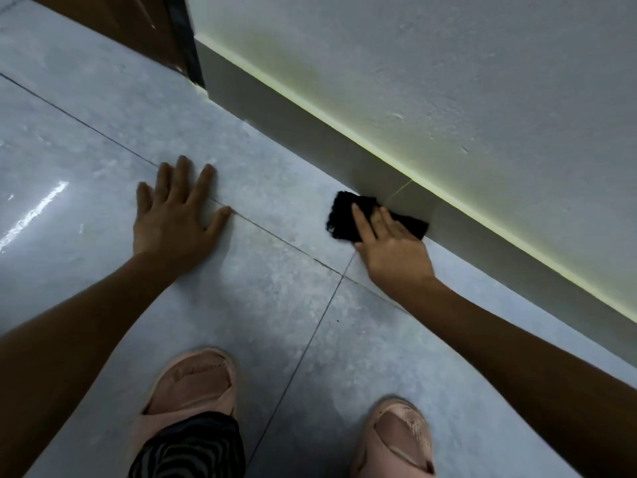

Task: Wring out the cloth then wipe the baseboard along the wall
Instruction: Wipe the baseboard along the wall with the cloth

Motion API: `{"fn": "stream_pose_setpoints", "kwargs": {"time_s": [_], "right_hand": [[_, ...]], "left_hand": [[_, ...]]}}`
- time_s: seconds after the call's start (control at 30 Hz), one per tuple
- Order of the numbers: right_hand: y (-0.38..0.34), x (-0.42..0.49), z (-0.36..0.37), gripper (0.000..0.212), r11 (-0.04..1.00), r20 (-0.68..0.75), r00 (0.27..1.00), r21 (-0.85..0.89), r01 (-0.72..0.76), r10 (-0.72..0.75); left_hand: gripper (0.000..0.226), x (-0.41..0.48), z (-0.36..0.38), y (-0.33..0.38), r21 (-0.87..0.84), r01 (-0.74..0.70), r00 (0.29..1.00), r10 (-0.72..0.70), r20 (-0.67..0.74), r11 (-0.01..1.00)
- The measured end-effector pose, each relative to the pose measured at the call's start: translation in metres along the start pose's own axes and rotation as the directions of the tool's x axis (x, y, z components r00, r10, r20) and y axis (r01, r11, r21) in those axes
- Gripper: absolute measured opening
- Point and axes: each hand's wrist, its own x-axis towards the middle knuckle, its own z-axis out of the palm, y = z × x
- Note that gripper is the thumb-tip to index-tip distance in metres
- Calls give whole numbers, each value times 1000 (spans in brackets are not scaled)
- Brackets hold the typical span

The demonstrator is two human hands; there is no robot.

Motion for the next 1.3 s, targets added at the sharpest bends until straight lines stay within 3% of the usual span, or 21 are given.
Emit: {"fn": "stream_pose_setpoints", "kwargs": {"time_s": [0.07,0.13,0.3,0.47,0.63,0.77,0.93,1.3], "right_hand": [[0,3,-9,57,1000,195,981,-17,8,-5],[-9,12,-20,61,998,251,968,-53,-15,28],[-45,51,-27,62,998,202,979,-55,8,3],[-87,82,-27,64,992,118,991,104,-77,64],[-72,73,-18,57,985,51,997,158,-73,66],[-62,52,-7,55,984,-68,990,134,-116,126],[-69,68,-28,64,990,115,990,100,-98,87],[-123,133,-59,60,997,83,995,62,44,-49]], "left_hand": [[76,2,-1,-4,8,-24,1000,23,16,1000],[74,2,1,0,15,-13,1000,13,9,1000],[74,5,7,2,30,24,1000,-24,-12,999],[74,8,8,4,42,28,999,-27,-37,999],[75,11,4,3,36,-5,999,6,-50,999],[77,23,-3,-15,11,55,998,-55,-15,998],[80,28,-8,-16,41,18,999,-19,41,999],[78,25,-3,-15,69,27,1000,-27,-6,997]]}}
